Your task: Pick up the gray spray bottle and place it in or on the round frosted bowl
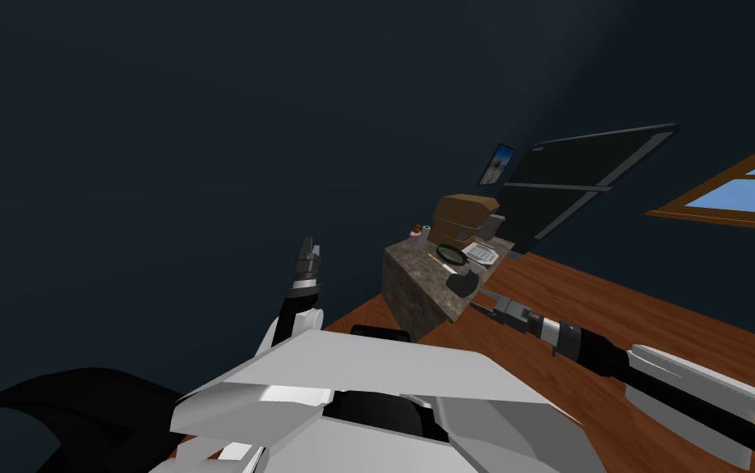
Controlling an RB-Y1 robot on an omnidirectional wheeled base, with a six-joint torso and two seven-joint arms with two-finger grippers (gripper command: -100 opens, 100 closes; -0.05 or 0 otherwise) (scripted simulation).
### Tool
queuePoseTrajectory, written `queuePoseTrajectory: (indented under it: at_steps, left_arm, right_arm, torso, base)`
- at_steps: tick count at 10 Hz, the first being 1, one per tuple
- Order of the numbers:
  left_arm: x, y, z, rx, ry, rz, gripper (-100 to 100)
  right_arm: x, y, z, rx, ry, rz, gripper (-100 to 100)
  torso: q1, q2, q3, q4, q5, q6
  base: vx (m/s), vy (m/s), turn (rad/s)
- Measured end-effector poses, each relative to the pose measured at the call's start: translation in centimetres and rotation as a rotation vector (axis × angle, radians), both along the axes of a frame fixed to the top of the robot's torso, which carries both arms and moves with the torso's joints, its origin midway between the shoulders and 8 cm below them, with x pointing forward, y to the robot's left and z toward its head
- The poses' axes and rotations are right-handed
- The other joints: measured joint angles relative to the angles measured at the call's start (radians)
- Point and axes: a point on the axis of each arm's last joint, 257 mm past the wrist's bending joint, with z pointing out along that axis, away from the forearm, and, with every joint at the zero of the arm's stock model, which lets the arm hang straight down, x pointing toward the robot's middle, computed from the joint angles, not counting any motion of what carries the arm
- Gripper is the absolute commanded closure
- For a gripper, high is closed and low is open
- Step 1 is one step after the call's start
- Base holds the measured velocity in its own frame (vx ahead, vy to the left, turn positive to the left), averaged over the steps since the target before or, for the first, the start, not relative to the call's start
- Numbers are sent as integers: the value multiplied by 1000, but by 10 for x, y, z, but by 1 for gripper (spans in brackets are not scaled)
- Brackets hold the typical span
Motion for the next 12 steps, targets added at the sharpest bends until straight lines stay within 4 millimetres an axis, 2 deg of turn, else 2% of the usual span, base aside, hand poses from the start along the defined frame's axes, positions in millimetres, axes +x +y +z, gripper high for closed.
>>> queuePoseTrajectory:
  at_steps: [1,5,7,9,12]
  left_arm:
    - [0,0,0,0,0,0,0]
    - [0,0,0,0,0,0,0]
    - [0,0,0,0,0,0,0]
    - [0,0,0,0,0,0,0]
    - [0,0,0,0,0,0,0]
  right_arm:
    - [0,0,0,0,0,0,100]
    - [0,0,0,0,0,0,100]
    - [0,0,0,0,0,0,-100]
    - [7,-11,3,-29,-19,-18,-100]
    - [24,-33,26,-82,-85,-62,-100]
  torso:
    - [0,0,0,0,0,0]
    - [0,0,0,0,0,0]
    - [0,0,0,0,0,0]
    - [-2,6,4,1,0,1]
    - [6,3,2,1,1,1]
  base:
    - [0,0,0]
    - [0,0,0]
    - [-27,-6,-97]
    - [-98,-14,-241]
    - [-29,79,-179]
